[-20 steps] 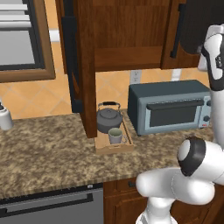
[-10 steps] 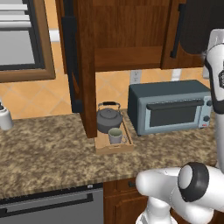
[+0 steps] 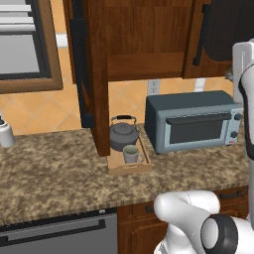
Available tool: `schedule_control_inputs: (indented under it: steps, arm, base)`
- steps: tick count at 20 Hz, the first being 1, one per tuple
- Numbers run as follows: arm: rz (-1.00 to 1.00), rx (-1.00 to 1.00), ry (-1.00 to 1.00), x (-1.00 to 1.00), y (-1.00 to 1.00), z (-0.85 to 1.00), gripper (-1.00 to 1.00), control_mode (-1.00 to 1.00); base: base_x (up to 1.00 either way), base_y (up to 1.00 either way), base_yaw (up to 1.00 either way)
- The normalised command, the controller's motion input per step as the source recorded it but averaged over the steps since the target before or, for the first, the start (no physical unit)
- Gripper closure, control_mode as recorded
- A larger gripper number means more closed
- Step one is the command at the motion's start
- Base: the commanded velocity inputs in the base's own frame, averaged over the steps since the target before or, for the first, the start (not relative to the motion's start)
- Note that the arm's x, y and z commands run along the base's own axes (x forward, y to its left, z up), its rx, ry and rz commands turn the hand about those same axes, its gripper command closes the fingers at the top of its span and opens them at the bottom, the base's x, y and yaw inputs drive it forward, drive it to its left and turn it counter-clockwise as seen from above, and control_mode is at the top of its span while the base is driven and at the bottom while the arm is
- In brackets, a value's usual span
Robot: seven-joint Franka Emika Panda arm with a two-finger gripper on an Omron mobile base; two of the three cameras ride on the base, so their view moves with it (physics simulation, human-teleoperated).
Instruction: Pick the kettle from the counter and place it on the tray. Then pick the mug from the cabinet and place it on the tray. Then close the cabinet doors.
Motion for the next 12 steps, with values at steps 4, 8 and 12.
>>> schedule_control_inputs:
  steps: [4, 8, 12]
  arm:
    - [0.03, -0.16, 0.07, -0.24, 0.92, -0.19, 1.0, -1.0]
    - [0.05, -0.14, 0.05, -0.4, 0.64, -0.17, 1.0, -1.0]
    - [0.14, -0.13, 0.02, -0.57, 0.45, -0.18, 1.0, -1.0]
  base:
    - [0.0, 0.0, 0.0]
    - [0.0, 0.0, 0.0]
    - [0.0, 0.0, 0.0]
